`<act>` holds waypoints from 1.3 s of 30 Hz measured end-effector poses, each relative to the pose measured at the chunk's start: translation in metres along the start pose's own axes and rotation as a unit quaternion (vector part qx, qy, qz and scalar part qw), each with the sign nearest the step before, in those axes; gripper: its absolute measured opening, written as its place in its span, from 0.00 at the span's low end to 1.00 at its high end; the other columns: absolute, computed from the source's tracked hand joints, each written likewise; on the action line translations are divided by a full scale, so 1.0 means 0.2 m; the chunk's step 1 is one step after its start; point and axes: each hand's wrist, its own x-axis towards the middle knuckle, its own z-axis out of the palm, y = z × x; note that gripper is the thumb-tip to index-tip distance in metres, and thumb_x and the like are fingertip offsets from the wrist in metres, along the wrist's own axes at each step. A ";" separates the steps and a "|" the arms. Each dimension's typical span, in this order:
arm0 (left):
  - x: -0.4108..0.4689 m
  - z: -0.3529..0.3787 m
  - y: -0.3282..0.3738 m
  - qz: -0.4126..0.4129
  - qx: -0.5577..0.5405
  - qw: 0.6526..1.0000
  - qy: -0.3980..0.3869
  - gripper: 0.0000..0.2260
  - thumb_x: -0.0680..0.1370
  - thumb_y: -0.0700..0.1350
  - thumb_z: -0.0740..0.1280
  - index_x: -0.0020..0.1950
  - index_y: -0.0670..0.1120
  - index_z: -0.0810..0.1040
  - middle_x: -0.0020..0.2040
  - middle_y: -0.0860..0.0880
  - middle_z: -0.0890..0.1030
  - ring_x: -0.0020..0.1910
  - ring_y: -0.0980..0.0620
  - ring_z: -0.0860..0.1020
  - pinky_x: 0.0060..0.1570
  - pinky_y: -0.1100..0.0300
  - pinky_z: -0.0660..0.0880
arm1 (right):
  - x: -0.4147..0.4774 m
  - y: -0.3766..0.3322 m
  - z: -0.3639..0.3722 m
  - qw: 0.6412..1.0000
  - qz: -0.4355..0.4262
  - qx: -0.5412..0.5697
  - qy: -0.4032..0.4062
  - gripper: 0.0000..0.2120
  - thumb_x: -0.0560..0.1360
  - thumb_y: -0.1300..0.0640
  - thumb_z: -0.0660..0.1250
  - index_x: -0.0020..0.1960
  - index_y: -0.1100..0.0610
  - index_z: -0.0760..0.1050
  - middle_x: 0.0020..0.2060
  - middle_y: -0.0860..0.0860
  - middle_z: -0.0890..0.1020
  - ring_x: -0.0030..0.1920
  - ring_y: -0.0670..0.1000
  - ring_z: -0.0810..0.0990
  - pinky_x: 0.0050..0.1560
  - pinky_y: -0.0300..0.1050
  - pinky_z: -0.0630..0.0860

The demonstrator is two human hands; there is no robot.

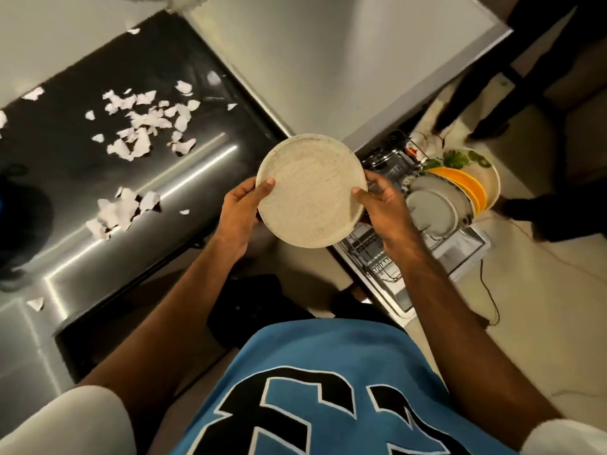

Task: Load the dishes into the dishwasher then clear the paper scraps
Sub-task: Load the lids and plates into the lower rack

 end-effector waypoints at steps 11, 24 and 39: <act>0.33 0.96 -0.20 0.095 0.291 0.948 -0.090 0.07 0.77 0.50 0.74 0.55 0.56 0.85 0.47 0.55 0.86 0.48 0.58 0.84 0.53 0.60 0.81 | 0.14 0.38 -0.81 0.980 0.072 0.053 0.178 0.12 0.79 0.60 0.71 0.59 0.48 0.85 0.48 0.45 0.88 0.51 0.47 0.85 0.54 0.47 0.81; 1.04 1.66 -0.83 0.204 0.548 0.773 -0.245 0.10 0.80 0.39 0.68 0.59 0.46 0.85 0.48 0.53 0.83 0.33 0.63 0.76 0.33 0.76 0.71 | 0.53 0.98 -1.07 0.952 0.117 -0.031 0.280 0.16 0.83 0.65 0.63 0.66 0.54 0.83 0.45 0.51 0.81 0.46 0.55 0.76 0.28 0.25 0.66; 1.73 2.04 -1.56 0.253 0.583 0.718 -0.281 0.11 0.79 0.40 0.67 0.57 0.48 0.86 0.53 0.51 0.86 0.49 0.60 0.80 0.41 0.83 0.67 | 1.26 1.73 -1.27 0.929 0.127 -0.089 0.336 0.16 0.81 0.65 0.64 0.63 0.54 0.84 0.55 0.44 0.84 0.55 0.44 0.83 0.54 0.22 0.71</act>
